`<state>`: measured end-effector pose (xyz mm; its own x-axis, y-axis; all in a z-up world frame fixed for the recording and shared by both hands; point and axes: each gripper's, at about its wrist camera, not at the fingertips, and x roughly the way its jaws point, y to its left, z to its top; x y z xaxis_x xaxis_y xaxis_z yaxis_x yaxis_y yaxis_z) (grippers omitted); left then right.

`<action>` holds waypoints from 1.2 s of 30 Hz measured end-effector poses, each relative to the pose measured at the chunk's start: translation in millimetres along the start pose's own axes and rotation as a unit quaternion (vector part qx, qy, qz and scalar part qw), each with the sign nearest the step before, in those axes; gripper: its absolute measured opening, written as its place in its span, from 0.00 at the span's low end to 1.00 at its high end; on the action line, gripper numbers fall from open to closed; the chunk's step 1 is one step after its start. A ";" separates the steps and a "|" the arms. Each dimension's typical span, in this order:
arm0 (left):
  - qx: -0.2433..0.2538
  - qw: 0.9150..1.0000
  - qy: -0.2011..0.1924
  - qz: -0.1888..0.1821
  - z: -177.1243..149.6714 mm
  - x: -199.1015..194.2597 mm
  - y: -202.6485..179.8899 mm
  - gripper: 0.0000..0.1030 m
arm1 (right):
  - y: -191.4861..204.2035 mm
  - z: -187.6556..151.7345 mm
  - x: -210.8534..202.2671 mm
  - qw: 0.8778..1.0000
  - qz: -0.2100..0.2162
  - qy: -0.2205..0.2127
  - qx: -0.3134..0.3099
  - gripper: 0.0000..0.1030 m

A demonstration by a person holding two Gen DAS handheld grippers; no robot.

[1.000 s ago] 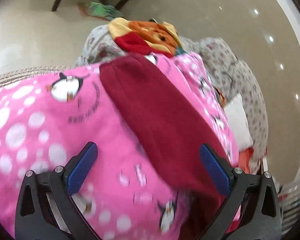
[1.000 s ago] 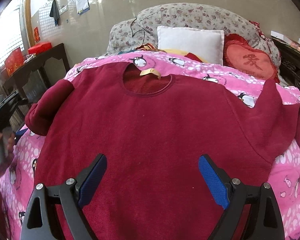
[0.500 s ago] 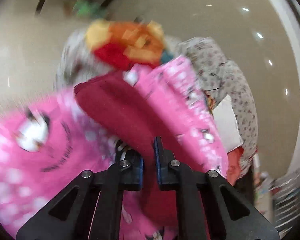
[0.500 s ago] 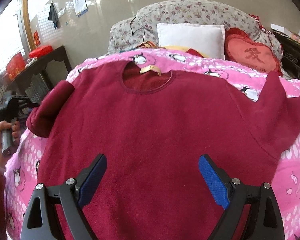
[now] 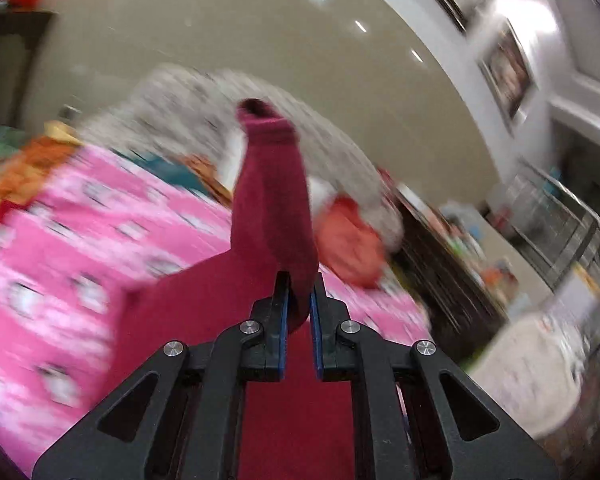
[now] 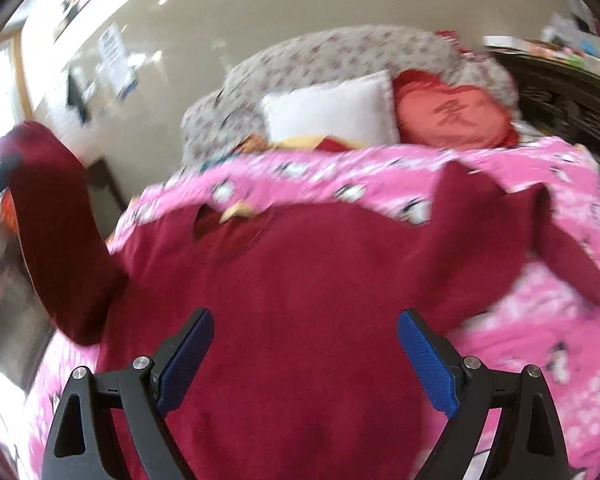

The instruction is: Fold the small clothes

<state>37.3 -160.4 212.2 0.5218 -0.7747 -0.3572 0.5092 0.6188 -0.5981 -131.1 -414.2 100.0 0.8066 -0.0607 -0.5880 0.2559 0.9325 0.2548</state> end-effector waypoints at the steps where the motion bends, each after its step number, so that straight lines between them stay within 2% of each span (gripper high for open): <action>1: 0.003 1.000 0.012 -0.010 -10.5 15.1 -6.9 0.08 | -12.0 5.6 -5.9 1.000 -0.005 -0.006 0.017 0.89; 4: -0.003 0.996 0.074 -0.058 -55.4 78.1 -17.5 0.09 | -39.7 13.2 -15.5 0.998 -0.011 -0.011 0.058 0.89; 5: -0.009 0.993 0.095 -0.075 -73.9 98.7 -16.4 0.13 | -48.3 13.9 -18.7 0.997 -0.008 -0.013 0.072 0.89; 6: -0.006 0.991 0.110 -0.079 -86.1 109.7 -15.5 0.21 | -53.6 14.0 -21.0 0.997 -0.005 -0.013 0.080 0.89; 8: 0.000 0.985 0.156 -0.076 -114.4 130.9 -15.2 0.58 | -62.2 13.3 -25.2 0.996 -0.003 -0.012 0.087 0.89; 11: -0.012 0.980 0.185 -0.077 -128.5 119.9 -7.2 0.64 | -61.2 14.6 -26.1 0.998 -0.004 -0.004 0.068 0.89; 14: 0.025 0.986 0.160 -0.036 -123.6 77.6 -9.5 0.68 | -54.3 11.6 -24.3 0.999 0.020 0.003 0.049 0.89; 16: 0.059 0.990 0.130 0.023 -118.3 54.6 -2.0 0.73 | -45.5 10.0 -15.2 0.999 0.027 0.015 0.034 0.89; 19: 0.074 0.986 0.096 0.116 -115.1 27.8 26.0 0.75 | -26.7 9.8 13.9 0.999 0.009 0.044 -0.015 0.89; 21: 0.058 0.981 0.091 0.159 -115.5 17.4 51.1 0.75 | -17.6 9.7 36.6 0.997 -0.001 0.067 -0.041 0.89; 22: 0.042 0.980 0.090 0.173 -116.3 14.1 64.7 0.75 | -14.6 10.4 48.7 0.996 -0.004 0.075 -0.056 0.85; 24: 0.018 0.979 0.088 0.185 -120.4 11.6 86.6 0.75 | -6.2 10.7 62.4 0.992 -0.028 0.064 -0.101 0.55; 25: 0.016 0.978 0.085 0.188 -121.9 9.0 92.3 0.74 | -3.2 11.6 63.3 0.990 -0.041 0.053 -0.123 0.22; 26: 0.017 0.978 0.080 0.193 -121.3 12.3 95.5 0.75 | -0.4 13.7 62.5 0.988 -0.038 0.047 -0.142 0.03; 28: 0.024 0.975 0.065 0.211 -120.8 16.8 97.4 0.74 | -0.2 22.7 53.3 0.989 0.011 0.047 -0.137 0.03; 29: 0.024 0.974 0.059 0.215 -120.0 16.8 97.4 0.75 | 1.0 26.6 47.3 0.989 0.013 0.038 -0.143 0.03; 32: 0.011 0.975 0.057 0.215 -119.7 28.3 106.3 0.74 | -0.2 37.6 22.6 0.985 -0.031 -0.018 -0.170 0.03; 33: 0.008 0.975 0.060 0.215 -119.1 30.1 108.2 0.75 | -7.2 39.7 20.2 0.985 -0.046 -0.022 -0.168 0.03; 36: -0.007 0.973 0.067 0.219 -124.1 30.9 119.6 0.74 | -34.6 38.2 33.4 0.987 -0.077 0.007 -0.142 0.03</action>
<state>29.4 -126.4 40.5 0.5930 -0.4477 -0.6692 0.2480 0.8923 -0.3772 -92.7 -462.1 100.9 0.7615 -0.2064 -0.6144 0.2138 0.9749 -0.0625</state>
